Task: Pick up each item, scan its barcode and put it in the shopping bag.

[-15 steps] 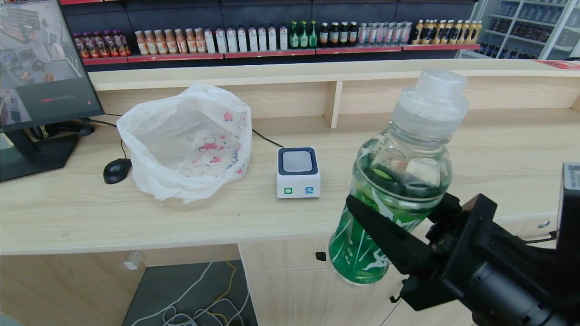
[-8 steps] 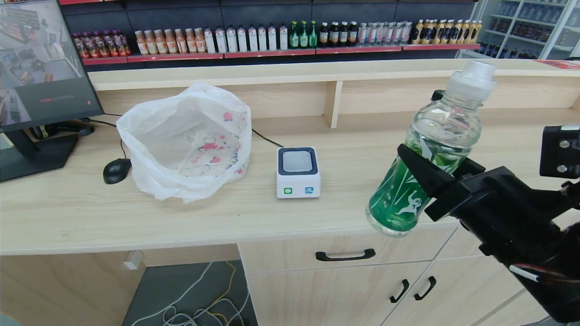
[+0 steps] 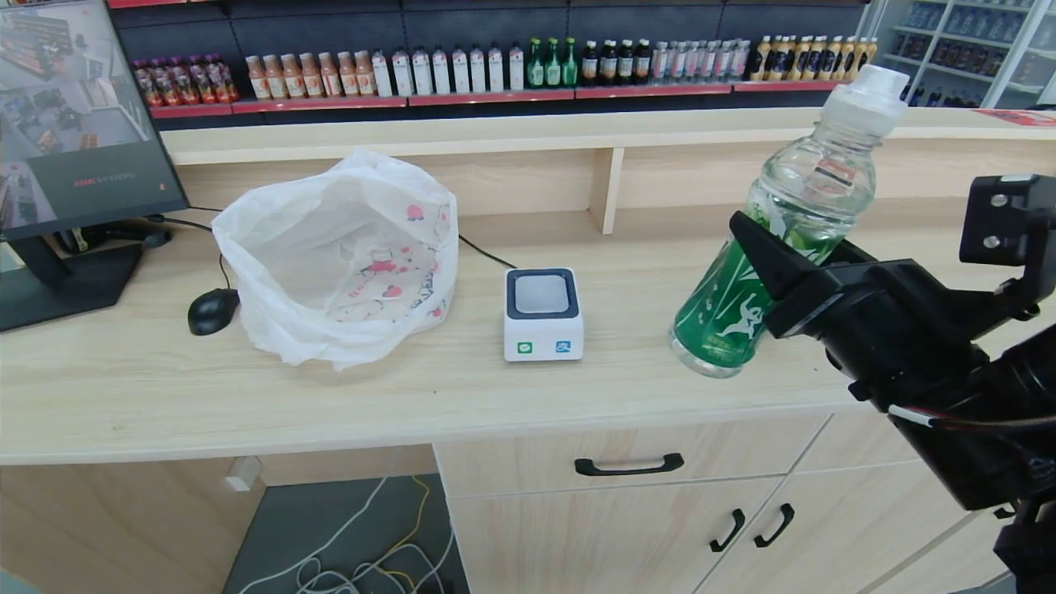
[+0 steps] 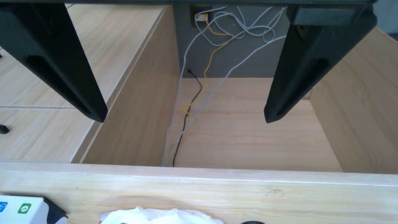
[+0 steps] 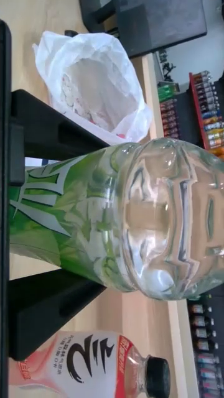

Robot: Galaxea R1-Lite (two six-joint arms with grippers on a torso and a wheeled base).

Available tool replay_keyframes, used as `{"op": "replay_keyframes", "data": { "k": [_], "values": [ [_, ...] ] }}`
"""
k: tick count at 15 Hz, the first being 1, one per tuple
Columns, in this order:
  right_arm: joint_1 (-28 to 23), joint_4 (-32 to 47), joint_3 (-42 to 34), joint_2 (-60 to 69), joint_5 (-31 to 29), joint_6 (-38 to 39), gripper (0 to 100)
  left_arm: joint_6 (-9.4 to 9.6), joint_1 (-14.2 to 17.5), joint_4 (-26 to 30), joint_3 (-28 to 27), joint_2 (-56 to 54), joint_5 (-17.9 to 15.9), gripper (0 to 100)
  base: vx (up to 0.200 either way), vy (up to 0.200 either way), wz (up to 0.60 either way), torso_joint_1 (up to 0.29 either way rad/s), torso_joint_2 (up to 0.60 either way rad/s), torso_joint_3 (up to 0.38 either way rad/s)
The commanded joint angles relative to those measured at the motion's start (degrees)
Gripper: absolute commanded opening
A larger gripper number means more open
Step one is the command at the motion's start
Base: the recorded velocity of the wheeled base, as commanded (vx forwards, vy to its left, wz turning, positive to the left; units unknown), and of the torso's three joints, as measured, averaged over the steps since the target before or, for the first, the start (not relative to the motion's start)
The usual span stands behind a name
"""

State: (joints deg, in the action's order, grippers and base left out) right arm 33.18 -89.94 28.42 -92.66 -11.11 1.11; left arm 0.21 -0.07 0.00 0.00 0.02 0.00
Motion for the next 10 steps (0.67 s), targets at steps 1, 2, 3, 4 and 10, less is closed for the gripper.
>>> {"op": "replay_keyframes", "data": {
  "k": [1, 2, 3, 4, 10],
  "values": [
    [-0.14, -0.06, 1.64, -1.21, 0.03, 0.03, 0, -0.12, -0.01, 0.0, 0.0, -0.02, 0.0, 100, 0.0, 0.0, 0.0, 0.0, 0.0, 0.0],
    [-0.14, -0.06, 1.73, -1.47, 0.03, 0.03, 0, -0.12, 0.07, 0.0, 0.0, -0.02, 0.0, 100, 0.0, 0.0, 0.0, 0.0, 0.0, 0.0],
    [-0.14, -0.06, 1.73, -1.56, 0.03, 0.03, 0, -0.12, 0.07, 0.0, 0.0, -0.02, 0.0, 100, 0.0, 0.0, 0.0, 0.0, 0.0, 0.0],
    [-0.22, -0.06, 1.73, -1.56, 0.03, 0.03, 0, -0.12, 0.07, 0.0, 0.0, -0.02, 0.0, 100, 0.0, 0.2, 0.0, 0.002, 0.0, -0.002],
    [-0.4, -0.06, 1.64, -1.03, 0.03, 0.3, 0, -0.12, 0.07, 0.0, 0.0, -0.02, 0.0, 100, 0.0, 0.2, 0.0, 0.006, 0.0, 0.001]
  ]
}}
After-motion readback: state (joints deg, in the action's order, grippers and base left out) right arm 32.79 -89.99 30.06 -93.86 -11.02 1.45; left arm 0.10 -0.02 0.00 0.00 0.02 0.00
